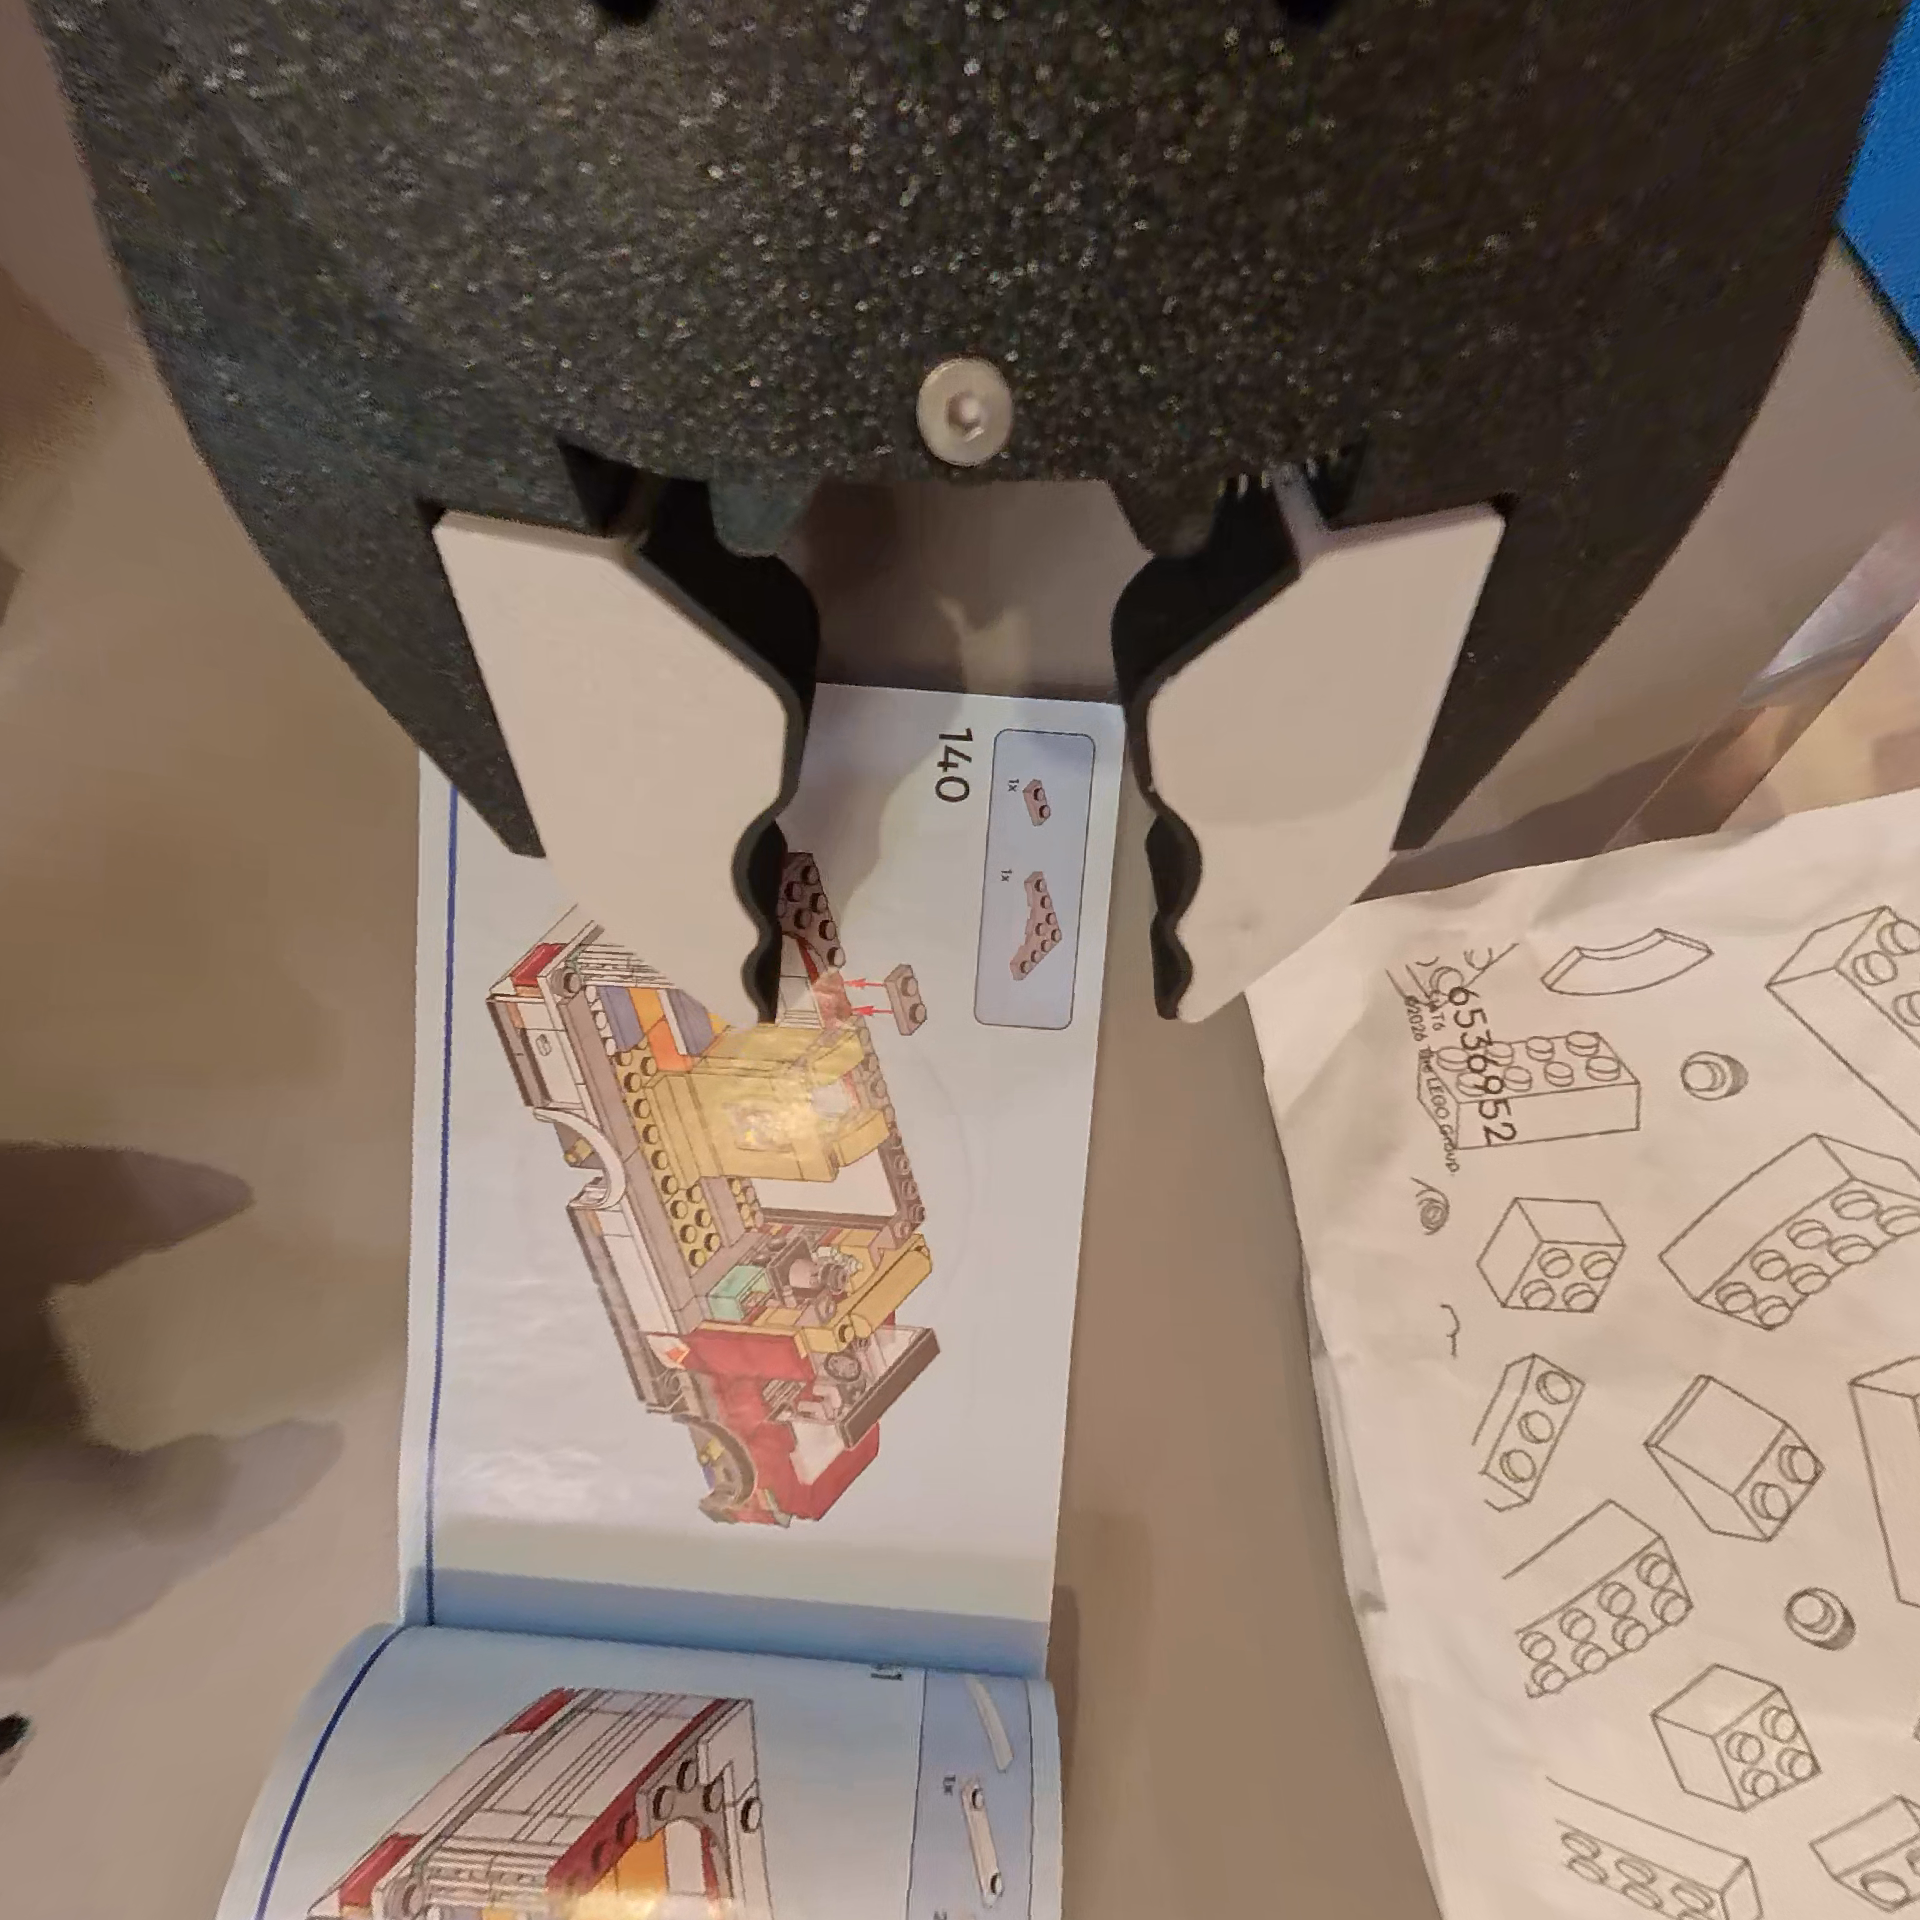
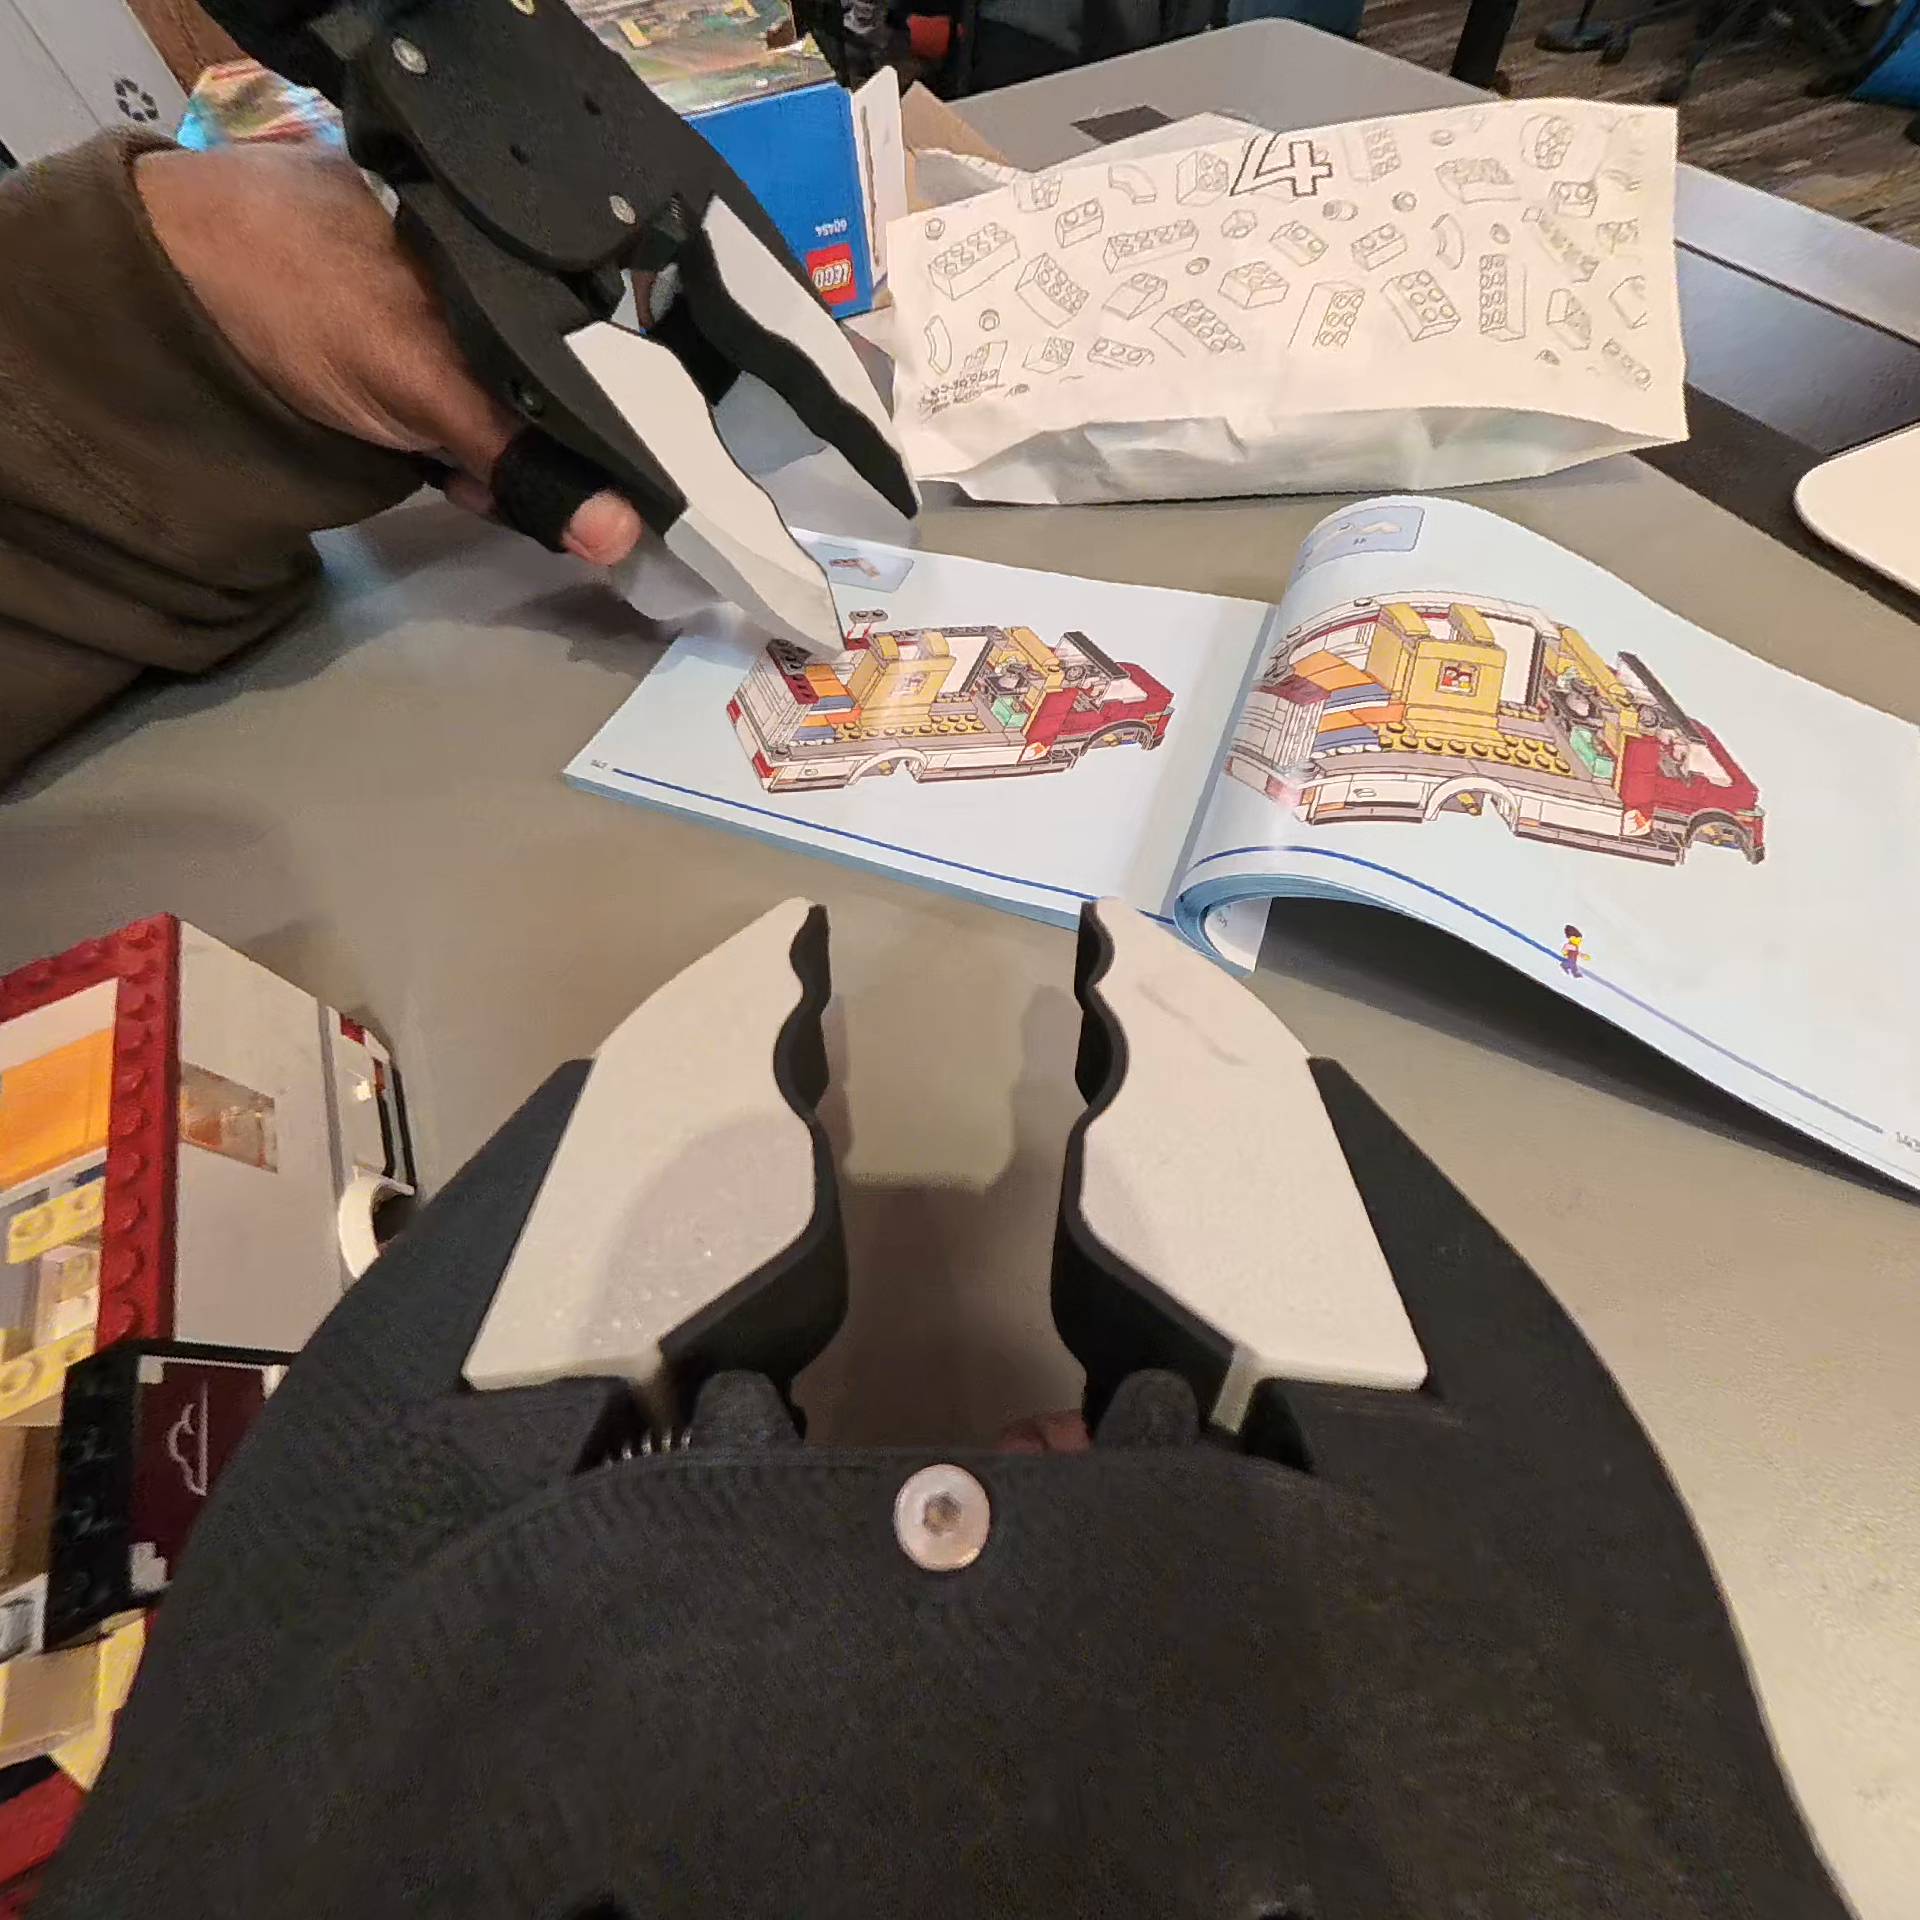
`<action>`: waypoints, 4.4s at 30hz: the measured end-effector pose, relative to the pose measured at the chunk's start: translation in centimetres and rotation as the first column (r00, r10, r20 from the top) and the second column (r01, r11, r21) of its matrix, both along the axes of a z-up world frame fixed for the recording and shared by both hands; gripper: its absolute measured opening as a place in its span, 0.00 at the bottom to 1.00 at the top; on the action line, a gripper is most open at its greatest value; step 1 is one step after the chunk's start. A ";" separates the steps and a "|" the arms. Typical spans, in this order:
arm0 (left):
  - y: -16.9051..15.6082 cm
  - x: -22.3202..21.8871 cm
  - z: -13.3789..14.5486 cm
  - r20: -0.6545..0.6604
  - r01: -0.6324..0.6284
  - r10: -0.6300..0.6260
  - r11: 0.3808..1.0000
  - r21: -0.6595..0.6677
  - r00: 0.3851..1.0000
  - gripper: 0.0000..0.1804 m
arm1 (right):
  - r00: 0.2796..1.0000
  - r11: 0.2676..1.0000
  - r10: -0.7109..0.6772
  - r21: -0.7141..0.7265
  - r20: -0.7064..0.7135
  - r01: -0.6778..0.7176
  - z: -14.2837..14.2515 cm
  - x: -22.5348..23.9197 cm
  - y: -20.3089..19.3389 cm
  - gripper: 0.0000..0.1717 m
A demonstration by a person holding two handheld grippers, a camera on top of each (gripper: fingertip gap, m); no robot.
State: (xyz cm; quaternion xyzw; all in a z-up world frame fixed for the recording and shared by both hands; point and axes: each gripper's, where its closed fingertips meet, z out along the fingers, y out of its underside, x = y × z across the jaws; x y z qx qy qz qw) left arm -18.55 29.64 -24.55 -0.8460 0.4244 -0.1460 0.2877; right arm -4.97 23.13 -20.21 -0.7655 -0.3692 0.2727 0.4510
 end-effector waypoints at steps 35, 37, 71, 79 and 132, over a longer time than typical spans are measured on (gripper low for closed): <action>-0.3 0.4 -0.4 -0.035 -0.028 0.028 1.000 -0.003 0.999 0.35 | 0.998 1.000 0.026 -0.008 0.053 -0.026 -0.7 -0.2 -0.5 0.29; -0.3 0.5 -0.4 -0.035 -0.026 0.026 1.000 -0.004 0.999 0.35 | 0.997 1.000 0.029 0.000 0.066 -0.029 -0.8 -0.2 -0.6 0.29; -0.6 0.6 -0.1 0.031 -0.031 0.033 0.998 -0.060 0.999 0.35 | 0.988 0.997 0.058 0.043 0.144 -0.065 -1.3 -0.7 -1.3 0.29; -0.2 0.2 -0.2 0.015 -0.054 0.055 0.997 -0.050 0.998 0.35 | 0.986 0.996 0.062 0.049 0.153 -0.070 -1.4 -0.7 -1.3 0.29; -0.1 -0.6 0.2 0.125 -0.036 0.052 0.992 -0.123 0.991 0.08 | 0.969 0.990 0.058 0.111 0.238 -0.086 -1.9 -1.1 -1.8 0.31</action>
